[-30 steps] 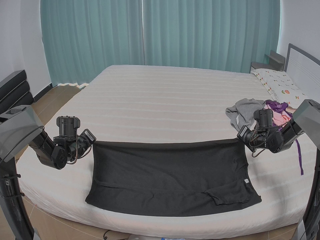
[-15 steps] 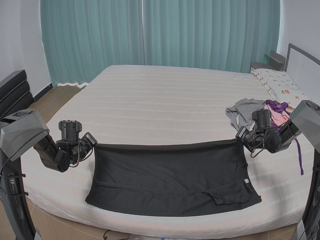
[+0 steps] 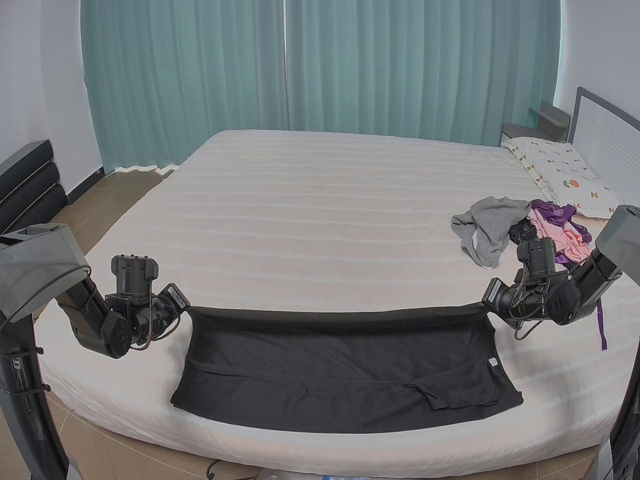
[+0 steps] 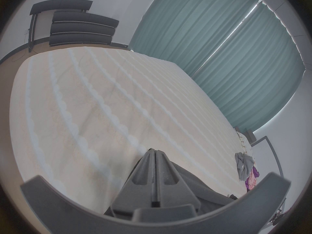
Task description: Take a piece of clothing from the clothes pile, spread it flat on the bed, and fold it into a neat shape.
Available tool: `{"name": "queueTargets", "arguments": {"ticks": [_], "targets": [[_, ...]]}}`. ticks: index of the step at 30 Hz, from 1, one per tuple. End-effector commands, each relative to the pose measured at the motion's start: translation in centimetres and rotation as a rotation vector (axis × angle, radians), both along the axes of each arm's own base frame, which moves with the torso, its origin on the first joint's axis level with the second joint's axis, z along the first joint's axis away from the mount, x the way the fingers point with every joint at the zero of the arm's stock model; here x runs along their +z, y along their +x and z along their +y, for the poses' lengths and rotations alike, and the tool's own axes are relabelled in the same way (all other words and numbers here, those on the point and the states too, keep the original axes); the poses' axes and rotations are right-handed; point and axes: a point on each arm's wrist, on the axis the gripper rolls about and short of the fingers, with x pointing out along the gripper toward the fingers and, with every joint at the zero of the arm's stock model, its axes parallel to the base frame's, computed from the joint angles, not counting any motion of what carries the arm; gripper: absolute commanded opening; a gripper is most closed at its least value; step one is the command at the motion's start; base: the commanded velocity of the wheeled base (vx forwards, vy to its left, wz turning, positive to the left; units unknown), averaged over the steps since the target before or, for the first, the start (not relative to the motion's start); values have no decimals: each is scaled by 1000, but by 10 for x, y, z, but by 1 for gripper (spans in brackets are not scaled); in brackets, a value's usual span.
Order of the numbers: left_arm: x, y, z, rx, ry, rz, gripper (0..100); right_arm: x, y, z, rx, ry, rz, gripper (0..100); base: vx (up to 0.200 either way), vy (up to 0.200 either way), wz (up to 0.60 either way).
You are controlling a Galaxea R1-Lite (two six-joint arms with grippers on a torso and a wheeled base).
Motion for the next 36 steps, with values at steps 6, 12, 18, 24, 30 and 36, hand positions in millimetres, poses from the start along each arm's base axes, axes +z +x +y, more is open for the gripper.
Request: {"name": "queueTargets", "arguments": {"ticks": [6,12,18,24,30,36], "targets": [[-12,-22,0,-22,2,80,0,-13,-28,-5,43,-34,81,0,0,0,0],[-19,-31,-1,-33,-2,120,0,-25,-39,-3,86,-65,130,0,0,0,0],[-31,-36,-1,-35,0,167,0,-37,-44,-3,93,-70,162,0,0,0,0],[-40,-42,-1,-36,3,209,0,-48,-49,-4,132,-114,154,0,0,0,0],[-39,-47,-2,-41,4,218,0,-50,-52,-4,133,-119,152,0,0,0,0],[-35,-48,-2,-41,4,212,0,-46,-51,-6,125,-122,138,0,0,0,0]]}}
